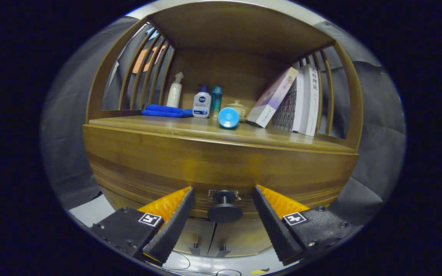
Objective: Pull open the drawer, take out the items inside it, and place them on the countertop above the cabinet.
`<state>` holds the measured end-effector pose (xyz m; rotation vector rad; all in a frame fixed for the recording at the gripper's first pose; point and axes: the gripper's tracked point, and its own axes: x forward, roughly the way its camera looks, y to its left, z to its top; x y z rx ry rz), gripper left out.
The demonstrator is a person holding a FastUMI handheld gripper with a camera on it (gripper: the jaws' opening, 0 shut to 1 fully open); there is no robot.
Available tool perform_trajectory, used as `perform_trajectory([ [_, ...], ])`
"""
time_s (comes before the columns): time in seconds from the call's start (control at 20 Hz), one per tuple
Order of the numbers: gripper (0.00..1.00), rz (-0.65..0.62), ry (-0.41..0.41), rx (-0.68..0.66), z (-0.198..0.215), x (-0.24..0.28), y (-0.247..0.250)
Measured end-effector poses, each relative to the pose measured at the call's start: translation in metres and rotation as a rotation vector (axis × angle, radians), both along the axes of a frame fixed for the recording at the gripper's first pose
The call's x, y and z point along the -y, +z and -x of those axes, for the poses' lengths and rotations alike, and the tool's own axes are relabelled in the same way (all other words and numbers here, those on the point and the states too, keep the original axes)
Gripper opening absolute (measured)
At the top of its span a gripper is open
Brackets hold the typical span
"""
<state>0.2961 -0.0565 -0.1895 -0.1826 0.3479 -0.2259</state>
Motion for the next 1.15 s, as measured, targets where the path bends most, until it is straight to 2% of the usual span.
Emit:
perform_trajectory([
  [0.1, 1.0, -0.06, 0.05, 0.01, 0.01, -0.013, 0.012],
  [0.3, 1.0, -0.066, 0.084, 0.087, 0.055, -0.022, 0.052],
  [0.75, 1.0, -0.105, 0.082, 0.18, 0.191, -0.009, 0.115],
  [1.15, 1.0, -0.092, 0.115, 0.227, 0.283, -0.018, 0.151],
])
